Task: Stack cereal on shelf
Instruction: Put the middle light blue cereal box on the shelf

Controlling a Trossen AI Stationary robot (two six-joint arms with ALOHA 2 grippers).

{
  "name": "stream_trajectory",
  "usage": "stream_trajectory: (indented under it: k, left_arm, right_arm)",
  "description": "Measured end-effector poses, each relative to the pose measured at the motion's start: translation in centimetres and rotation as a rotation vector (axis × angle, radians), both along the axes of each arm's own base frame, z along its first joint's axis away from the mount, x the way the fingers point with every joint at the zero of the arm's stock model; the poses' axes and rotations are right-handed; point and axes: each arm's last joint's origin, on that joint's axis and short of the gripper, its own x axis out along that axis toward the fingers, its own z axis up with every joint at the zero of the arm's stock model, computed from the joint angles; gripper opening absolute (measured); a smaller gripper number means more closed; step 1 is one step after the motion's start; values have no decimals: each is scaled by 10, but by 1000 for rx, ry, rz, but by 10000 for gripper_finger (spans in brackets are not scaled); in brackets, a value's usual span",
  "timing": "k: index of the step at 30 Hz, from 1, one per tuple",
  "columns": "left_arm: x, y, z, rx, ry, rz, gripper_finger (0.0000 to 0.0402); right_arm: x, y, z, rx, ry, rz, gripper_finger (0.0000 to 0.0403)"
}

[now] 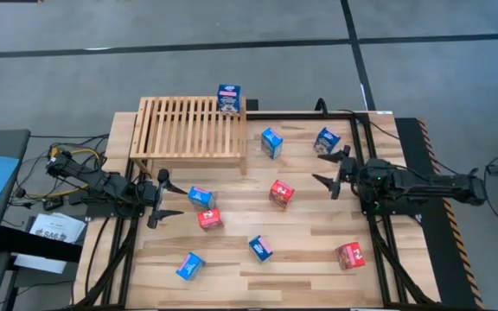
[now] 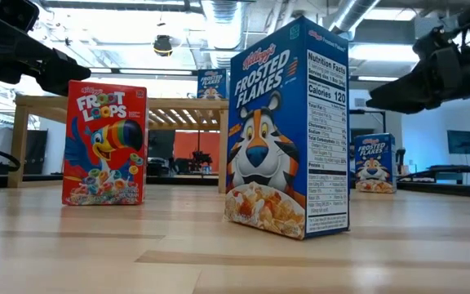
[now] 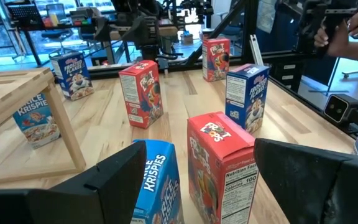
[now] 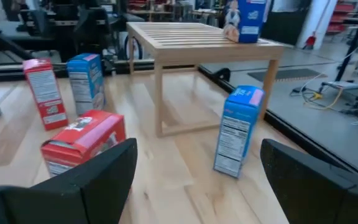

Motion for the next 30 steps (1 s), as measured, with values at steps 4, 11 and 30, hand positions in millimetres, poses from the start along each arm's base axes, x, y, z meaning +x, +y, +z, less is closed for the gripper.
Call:
stream_trajectory:
  k: [4, 11, 30]
  left_arm:
    - [0, 0, 0, 0, 0, 0, 289]
    - [0, 0, 0, 0, 0, 0, 289]
    - [0, 0, 0, 0, 0, 0, 289]
  right_arm:
    - [-4, -3, -7, 3, -31, -32, 364]
    - [-6, -7, -6, -5, -41, -67, 364]
    - [-5, -8, -9, 7, -11, -74, 364]
